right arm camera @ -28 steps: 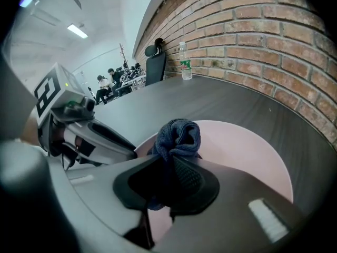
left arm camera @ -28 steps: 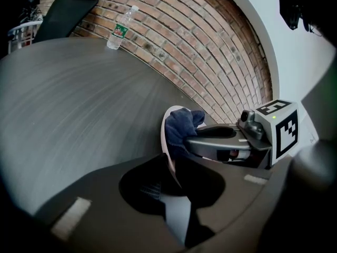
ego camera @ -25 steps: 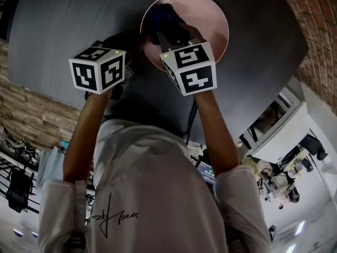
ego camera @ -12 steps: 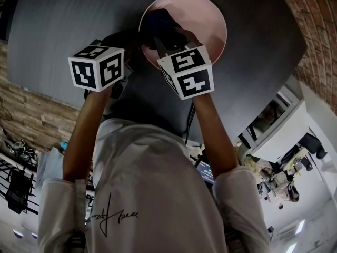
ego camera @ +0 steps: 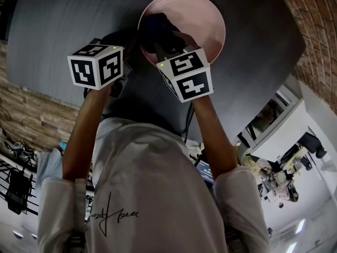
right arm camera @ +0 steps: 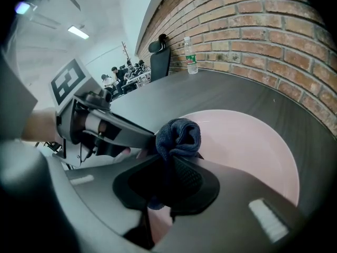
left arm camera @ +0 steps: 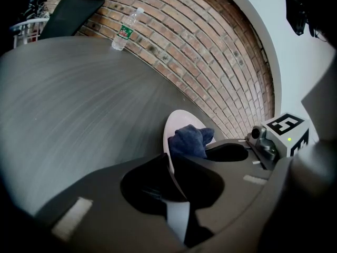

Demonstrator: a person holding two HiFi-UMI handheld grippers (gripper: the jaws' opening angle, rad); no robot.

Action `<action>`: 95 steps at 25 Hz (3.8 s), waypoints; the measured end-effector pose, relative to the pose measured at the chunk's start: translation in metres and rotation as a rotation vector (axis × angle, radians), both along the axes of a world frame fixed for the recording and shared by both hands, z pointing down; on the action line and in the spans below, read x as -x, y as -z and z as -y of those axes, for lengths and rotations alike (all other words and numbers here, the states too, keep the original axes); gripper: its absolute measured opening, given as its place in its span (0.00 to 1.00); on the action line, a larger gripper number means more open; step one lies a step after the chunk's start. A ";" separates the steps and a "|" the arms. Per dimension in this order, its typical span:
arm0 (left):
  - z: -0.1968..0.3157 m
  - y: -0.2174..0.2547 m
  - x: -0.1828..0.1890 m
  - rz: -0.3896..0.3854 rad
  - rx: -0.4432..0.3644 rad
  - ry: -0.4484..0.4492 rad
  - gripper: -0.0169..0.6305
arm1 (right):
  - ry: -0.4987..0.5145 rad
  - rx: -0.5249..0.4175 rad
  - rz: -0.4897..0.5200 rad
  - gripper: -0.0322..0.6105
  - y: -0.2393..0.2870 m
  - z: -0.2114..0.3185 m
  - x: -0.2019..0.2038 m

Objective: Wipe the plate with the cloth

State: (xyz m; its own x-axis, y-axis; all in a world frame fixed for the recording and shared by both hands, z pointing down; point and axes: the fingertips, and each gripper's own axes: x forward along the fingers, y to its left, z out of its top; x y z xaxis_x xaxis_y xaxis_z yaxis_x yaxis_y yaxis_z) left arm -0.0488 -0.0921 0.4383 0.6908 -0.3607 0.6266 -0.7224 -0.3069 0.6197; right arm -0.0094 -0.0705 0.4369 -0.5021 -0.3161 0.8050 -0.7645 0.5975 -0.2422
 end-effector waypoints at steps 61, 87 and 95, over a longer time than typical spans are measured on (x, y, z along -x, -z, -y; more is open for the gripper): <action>-0.008 -0.001 0.000 -0.008 0.024 0.005 0.09 | 0.308 0.098 -0.090 0.15 -0.001 -0.083 -0.036; -0.003 0.002 0.001 -0.004 0.006 0.007 0.09 | 0.370 0.125 -0.182 0.16 -0.003 -0.083 -0.066; -0.006 0.002 0.002 -0.003 0.017 0.002 0.09 | 0.372 0.131 -0.214 0.16 -0.002 -0.078 -0.076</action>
State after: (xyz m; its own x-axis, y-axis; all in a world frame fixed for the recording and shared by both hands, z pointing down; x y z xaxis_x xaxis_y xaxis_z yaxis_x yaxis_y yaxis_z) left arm -0.0504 -0.0864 0.4364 0.6918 -0.3518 0.6306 -0.7212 -0.2947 0.6269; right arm 0.0670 0.0077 0.4389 -0.3801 -0.0342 0.9243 -0.5443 0.8163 -0.1936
